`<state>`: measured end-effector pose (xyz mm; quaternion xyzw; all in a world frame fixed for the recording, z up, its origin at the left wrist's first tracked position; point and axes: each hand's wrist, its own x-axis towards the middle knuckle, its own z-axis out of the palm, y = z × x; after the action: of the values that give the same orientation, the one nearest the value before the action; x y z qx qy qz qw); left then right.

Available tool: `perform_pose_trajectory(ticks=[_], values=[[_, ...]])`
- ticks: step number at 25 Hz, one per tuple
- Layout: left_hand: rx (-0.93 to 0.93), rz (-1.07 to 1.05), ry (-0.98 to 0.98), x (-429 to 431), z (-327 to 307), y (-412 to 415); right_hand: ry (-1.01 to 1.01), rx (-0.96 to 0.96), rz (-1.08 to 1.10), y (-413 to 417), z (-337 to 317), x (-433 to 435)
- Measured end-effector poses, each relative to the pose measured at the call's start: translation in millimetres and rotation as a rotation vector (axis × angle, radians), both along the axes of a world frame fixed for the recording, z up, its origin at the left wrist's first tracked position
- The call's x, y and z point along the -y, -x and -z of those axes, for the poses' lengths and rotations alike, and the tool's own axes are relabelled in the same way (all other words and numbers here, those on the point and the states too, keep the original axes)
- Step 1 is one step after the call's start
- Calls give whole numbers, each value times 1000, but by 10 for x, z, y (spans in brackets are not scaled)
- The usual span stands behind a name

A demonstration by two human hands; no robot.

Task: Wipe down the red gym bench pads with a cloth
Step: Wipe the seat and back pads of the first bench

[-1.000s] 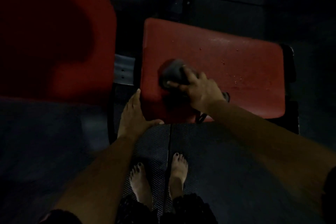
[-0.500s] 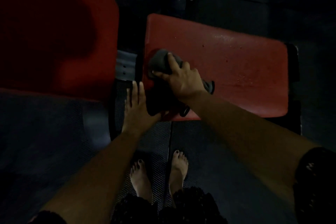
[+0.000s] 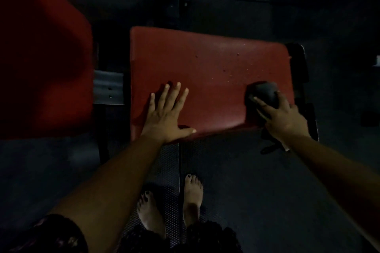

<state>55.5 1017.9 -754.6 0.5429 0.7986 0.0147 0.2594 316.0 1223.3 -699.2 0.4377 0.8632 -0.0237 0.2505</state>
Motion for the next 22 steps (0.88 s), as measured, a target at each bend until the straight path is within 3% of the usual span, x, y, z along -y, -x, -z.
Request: perform_pose_trajectory(ticks=[3,5,9,12,15,18,22], values=[[-117,140,-36,114,167,38,17,-88,364,-46,20,-150],[-169,164,-101,187,238,57,4,-222,486,255,48,-42],[-189,94,-230,120,264,51,102,-335,55,852,100,566],[-205,154,-300,90,332,94,54,-276,-27,560,106,459],[-218,134,-411,116,427,115,-65,-188,153,-27,66,-35],[-233,106,-556,138,483,114,-44,-138,488,-293,83,-558],[-215,-107,-469,169,412,85,2,-301,665,150,120,-633]])
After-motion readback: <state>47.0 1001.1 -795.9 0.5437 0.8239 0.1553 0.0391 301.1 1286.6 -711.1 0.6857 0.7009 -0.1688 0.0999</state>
